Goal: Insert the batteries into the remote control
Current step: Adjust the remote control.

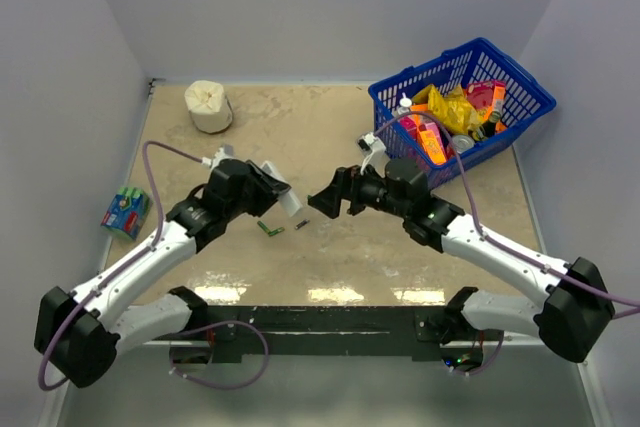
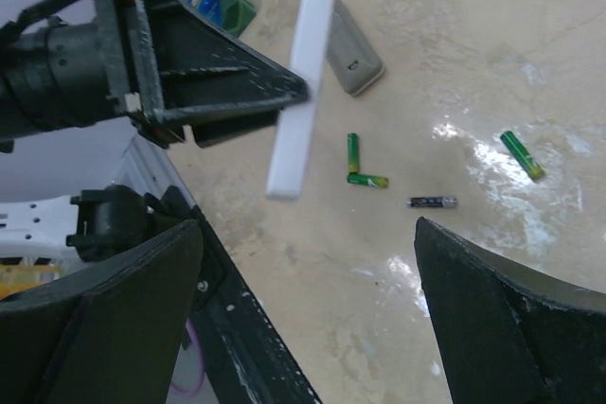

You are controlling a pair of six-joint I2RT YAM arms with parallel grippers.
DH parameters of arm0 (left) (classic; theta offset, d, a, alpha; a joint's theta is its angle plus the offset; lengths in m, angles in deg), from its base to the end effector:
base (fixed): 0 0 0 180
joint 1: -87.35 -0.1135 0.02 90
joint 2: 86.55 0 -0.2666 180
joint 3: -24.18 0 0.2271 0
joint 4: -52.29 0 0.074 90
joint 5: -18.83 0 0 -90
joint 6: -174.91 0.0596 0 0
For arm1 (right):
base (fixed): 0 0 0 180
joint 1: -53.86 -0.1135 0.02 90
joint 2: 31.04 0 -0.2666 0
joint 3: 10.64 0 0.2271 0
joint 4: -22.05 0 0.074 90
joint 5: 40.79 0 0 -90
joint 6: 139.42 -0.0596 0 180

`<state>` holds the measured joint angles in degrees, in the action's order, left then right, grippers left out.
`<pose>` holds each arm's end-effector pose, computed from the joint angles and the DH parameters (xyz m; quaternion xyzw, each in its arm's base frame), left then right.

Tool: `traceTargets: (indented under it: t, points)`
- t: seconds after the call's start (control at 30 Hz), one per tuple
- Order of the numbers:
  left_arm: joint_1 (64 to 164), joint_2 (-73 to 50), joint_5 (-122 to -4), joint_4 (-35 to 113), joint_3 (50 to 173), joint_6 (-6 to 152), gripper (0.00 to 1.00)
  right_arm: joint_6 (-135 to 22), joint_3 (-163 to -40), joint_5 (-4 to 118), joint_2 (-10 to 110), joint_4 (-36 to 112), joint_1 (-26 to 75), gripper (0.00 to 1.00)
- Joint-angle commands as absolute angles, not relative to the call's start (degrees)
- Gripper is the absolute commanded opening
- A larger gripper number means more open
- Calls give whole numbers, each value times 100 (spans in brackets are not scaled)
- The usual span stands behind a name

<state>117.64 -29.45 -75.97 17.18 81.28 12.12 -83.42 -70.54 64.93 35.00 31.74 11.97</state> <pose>0.1851 -0.1023 0.2606 -0.3394 0.8194 -0.3375 0.3155 0.1857 0.1882 0.2970 -0.1366 0.7827 0.4533 0.4040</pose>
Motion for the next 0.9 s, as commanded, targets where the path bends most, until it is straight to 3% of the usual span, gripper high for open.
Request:
traceTargets:
  t: [0.0, 0.4, 0.57, 0.73, 0.8, 0.87]
  points:
    - [12399, -2452, -8048, 2624, 8713, 616, 0, -8949, -6938, 5950, 3532, 2287, 939, 95]
    - [13024, -1817, -8383, 2871, 9417, 651, 0, -9125, -6657, 4930, 3347, 2524, 701, 84]
    - [13147, -1799, -8312, 2915, 9435, 669, 0, -9143, -6612, 4868, 3303, 2375, 701, 63]
    - [13235, -1860, -8356, 3002, 9400, 809, 0, -9222, -6569, 4903, 3198, 2208, 701, 33]
    - [13235, -1913, -8356, 3143, 9321, 924, 7, -9231, -6569, 4903, 3137, 2199, 701, 24]
    - [13235, -2062, -8374, 3396, 9181, 1133, 26, -9240, -6569, 4903, 3040, 2225, 701, 11]
